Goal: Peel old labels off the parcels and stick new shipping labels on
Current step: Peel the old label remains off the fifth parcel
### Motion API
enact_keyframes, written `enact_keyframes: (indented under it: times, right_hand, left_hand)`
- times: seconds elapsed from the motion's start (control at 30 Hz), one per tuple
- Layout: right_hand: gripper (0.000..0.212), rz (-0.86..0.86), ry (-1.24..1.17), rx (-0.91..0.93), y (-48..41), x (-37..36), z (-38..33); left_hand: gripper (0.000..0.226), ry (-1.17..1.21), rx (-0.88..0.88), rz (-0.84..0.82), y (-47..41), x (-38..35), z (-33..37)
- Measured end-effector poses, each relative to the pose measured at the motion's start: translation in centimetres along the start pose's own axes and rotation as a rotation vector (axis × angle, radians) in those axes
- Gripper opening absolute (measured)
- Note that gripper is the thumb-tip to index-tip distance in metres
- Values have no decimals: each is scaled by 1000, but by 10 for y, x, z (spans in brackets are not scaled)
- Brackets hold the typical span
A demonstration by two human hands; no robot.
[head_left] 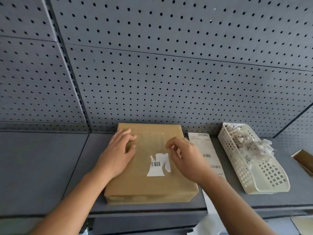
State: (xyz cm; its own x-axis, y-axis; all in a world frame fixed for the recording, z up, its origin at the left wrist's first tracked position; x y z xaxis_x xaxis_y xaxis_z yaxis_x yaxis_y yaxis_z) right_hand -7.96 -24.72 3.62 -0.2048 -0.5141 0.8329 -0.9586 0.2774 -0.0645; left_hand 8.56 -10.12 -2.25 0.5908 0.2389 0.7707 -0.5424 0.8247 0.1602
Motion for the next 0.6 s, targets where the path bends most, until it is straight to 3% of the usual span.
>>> enact_keyframes:
  times: [0.6]
  right_hand:
    - [30, -16, -95, 56, -8, -28, -10]
  left_hand:
    - [32, -1, -21, 11, -1, -2, -3]
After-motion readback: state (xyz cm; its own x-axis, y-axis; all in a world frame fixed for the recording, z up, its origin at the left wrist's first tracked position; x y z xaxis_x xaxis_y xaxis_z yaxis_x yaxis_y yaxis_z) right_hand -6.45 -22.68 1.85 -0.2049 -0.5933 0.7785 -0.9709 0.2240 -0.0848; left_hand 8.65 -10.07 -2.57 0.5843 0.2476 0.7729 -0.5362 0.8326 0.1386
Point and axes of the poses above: each hand's wrist, its own y-axis away from the middle knuckle, its own x-axis out of the back of the hand, z = x × y, the point moved 8 cm from there along -y, towards the middle knuckle, and after that the axes turned 14 degrees about -z, right-handed, at the moved point
